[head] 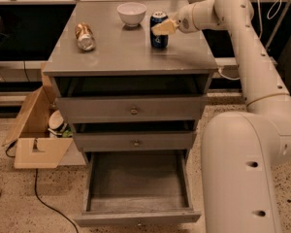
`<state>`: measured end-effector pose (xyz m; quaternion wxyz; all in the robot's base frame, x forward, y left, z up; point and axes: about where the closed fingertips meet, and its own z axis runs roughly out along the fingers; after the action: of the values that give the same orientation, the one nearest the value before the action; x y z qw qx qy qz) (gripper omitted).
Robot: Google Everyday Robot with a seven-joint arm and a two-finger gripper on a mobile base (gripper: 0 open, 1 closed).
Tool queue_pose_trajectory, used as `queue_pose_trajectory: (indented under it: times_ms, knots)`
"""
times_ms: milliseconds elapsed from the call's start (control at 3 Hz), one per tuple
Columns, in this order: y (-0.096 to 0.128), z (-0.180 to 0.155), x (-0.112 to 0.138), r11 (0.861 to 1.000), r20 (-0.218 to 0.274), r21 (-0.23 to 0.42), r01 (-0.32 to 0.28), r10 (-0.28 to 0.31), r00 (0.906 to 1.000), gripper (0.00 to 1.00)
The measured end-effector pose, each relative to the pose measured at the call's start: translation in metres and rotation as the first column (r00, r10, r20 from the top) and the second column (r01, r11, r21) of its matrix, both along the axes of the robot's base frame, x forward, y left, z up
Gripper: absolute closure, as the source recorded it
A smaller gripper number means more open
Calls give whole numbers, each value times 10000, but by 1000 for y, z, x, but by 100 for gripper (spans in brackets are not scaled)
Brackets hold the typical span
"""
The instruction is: Pick pepsi can from bottom drawer and place on counter
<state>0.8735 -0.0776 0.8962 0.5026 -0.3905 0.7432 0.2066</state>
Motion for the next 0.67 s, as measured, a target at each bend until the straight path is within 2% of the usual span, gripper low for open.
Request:
queue_pose_trajectory:
  times_ms: [667]
  knots:
    - [0,1,0,10000,13,8,3,-3,10000,27]
